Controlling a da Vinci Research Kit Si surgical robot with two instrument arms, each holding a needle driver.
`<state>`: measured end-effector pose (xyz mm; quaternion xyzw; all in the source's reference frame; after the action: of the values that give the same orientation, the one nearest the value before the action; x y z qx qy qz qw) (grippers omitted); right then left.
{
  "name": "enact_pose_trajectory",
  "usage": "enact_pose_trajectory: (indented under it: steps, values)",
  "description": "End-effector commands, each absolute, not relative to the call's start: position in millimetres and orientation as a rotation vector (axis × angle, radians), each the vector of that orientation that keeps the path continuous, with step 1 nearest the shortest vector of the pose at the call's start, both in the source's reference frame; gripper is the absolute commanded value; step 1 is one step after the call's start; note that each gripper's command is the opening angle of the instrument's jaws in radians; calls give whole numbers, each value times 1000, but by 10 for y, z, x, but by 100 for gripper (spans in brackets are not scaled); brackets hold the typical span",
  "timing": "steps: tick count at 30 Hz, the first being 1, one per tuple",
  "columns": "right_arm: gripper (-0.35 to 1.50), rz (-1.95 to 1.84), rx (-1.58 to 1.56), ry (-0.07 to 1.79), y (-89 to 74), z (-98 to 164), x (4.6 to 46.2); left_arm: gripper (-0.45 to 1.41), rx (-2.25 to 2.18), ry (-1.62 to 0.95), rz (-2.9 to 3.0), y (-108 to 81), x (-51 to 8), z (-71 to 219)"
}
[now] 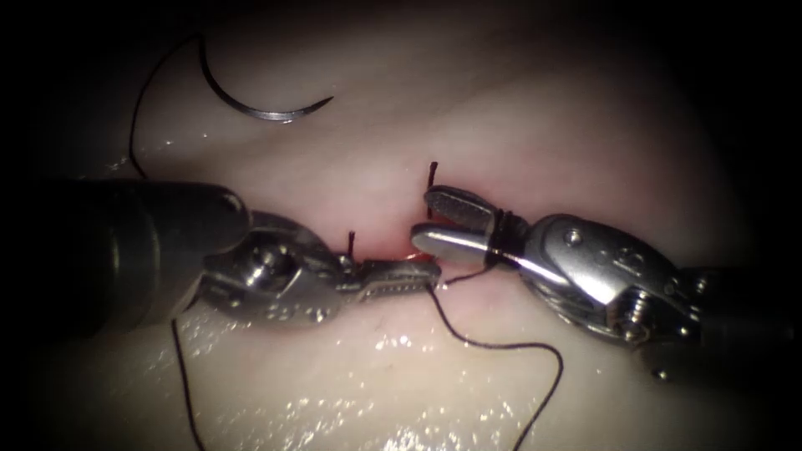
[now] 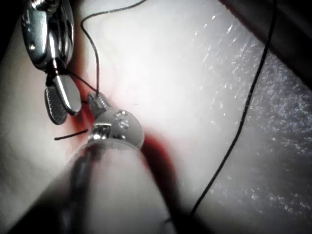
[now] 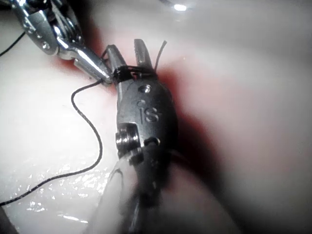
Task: Wound Closure
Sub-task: Grab the short suture tail with the right needle driver.
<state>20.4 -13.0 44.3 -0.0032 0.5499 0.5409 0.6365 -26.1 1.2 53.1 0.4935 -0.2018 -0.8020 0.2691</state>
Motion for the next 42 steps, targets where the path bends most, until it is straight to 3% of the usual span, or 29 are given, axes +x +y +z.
enact_pose_trajectory:
  steps: [1, 5, 10, 27, 42]
  values:
    - [76, 1284, -8, 1241, -130, 448, 214, -45, 1331, -543, -2162, 12, -267, 537]
    - [94, 1362, -15, 1176, -125, 450, 216, -45, 1331, -543, -2164, 13, -268, 537]
    - [94, 1440, 46, 1107, -119, 455, 220, -45, 1333, -541, -2166, 16, -268, 536]
    - [130, 1575, 52, 1020, -115, 482, 214, -45, 1343, -526, -2179, 38, -265, 532]
    - [123, 1656, 166, 972, -130, 505, 227, -45, 1338, -533, -2175, 39, -267, 539]
